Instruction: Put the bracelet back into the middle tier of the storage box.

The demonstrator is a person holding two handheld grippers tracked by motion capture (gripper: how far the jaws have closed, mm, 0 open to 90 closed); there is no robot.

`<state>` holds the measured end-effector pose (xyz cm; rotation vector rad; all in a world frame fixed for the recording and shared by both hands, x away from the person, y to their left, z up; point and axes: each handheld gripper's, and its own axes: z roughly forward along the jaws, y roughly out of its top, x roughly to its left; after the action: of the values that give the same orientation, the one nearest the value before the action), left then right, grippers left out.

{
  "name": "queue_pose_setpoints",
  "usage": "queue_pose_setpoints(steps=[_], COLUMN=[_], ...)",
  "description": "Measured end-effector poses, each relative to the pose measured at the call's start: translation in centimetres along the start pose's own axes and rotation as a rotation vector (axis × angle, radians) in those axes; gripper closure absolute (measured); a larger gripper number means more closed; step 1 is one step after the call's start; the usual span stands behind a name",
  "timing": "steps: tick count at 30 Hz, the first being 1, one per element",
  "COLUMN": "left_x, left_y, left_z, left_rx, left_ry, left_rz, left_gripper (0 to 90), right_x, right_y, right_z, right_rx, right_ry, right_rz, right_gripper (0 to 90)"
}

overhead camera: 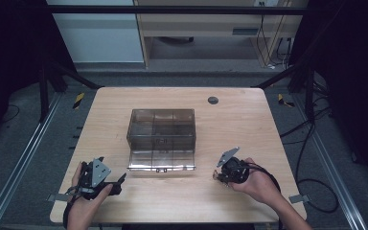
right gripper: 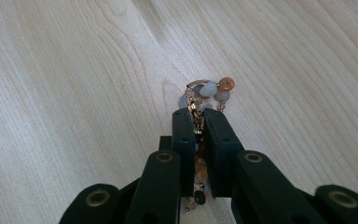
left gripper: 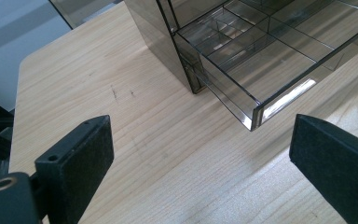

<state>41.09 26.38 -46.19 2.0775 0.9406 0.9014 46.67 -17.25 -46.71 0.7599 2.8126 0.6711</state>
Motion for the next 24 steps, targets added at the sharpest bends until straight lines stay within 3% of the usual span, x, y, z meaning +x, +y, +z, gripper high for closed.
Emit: queue_pose_setpoints(steps=[24], left_x=[0.0], left_y=[-0.1], left_z=[0.2], left_rx=[0.010], left_ry=[-0.004], left_rz=[-0.001], left_gripper=[6.2], right_x=[-0.3], right_y=[1.4], right_z=[-2.9], right_rx=[-0.016], right_ry=[-0.027], right_rz=[-0.016], right_gripper=[83.8])
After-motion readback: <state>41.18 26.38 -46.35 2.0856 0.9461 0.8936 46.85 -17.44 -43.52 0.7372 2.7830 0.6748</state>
